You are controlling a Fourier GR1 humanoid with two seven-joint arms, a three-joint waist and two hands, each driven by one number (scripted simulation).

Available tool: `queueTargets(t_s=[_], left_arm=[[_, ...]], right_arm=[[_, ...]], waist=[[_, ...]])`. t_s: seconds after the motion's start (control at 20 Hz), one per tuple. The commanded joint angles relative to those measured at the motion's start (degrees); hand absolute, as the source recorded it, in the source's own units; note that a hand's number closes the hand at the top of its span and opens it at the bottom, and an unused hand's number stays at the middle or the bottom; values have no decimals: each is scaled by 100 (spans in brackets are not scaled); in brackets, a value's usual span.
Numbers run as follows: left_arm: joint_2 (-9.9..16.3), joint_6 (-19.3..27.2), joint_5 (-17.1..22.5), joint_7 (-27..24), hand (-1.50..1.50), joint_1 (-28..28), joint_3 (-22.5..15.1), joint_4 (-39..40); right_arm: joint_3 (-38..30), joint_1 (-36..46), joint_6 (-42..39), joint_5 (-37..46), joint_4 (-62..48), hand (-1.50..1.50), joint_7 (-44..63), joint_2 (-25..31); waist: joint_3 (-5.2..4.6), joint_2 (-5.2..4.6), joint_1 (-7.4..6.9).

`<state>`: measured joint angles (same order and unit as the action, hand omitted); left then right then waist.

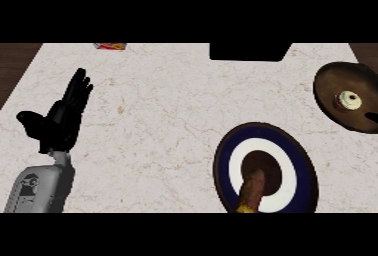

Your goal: Pick the cupcake from the plate and place it in the pan

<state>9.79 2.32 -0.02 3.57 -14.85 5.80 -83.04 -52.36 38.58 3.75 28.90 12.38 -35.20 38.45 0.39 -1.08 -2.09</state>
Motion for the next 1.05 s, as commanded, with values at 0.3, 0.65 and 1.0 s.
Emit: queueTargets(t_s=[0.3, 0.65, 1.0], left_arm=[[144, -12, 23, 284, 0, 383, 106, -511], [24, 122, -116, 380, 0, 305, 10, -477], [154, -70, 50, 275, 0, 48, 211, -110]], right_arm=[[-71, -1002, -2164, -754, 283, -150, -827, 415], [-22, -1970, -2688, -1326, 1410, -150, -635, 161], [154, -3088, -2877, -1807, 3474, -150, 234, -522]], waist=[[-41, 132, 220], [-60, 162, 332], [-55, 136, 316]])
